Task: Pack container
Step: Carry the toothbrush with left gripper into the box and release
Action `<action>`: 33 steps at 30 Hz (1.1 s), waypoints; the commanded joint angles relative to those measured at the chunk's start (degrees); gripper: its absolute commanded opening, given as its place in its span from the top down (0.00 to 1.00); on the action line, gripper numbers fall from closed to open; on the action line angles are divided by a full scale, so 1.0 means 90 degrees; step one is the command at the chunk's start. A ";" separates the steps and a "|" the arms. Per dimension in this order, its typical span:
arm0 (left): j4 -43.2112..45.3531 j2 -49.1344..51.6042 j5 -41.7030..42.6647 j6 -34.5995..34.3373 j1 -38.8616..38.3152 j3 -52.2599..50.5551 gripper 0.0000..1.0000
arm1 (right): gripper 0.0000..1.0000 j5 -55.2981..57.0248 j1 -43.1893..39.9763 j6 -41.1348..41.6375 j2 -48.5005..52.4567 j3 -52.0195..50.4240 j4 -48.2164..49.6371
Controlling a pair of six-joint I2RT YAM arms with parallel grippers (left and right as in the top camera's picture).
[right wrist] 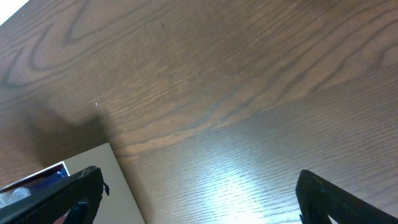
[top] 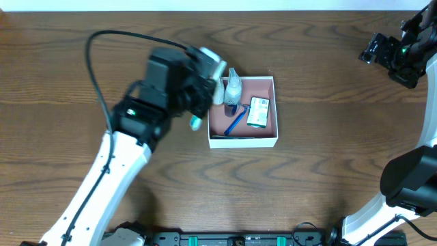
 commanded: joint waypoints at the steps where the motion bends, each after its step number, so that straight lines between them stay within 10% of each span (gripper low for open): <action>1: 0.0017 0.0027 -0.0962 0.0493 -0.0588 0.0138 0.94 | 0.01 -0.0005 -0.0034 0.0073 -0.0046 0.0066 -0.0005; 22: 0.0947 0.1775 -0.1389 0.2671 -0.1892 0.0138 0.92 | 0.01 -0.0005 -0.0034 0.0073 -0.0046 0.0066 -0.0005; 26: 0.0925 0.1778 -0.1387 0.2715 -0.1892 0.0138 0.21 | 0.01 -0.0005 -0.0034 0.0073 -0.0046 0.0066 -0.0005; 33: 0.0920 0.1666 -0.1440 0.2713 -0.1892 0.0138 0.02 | 0.01 -0.0005 -0.0034 0.0073 -0.0046 0.0066 -0.0005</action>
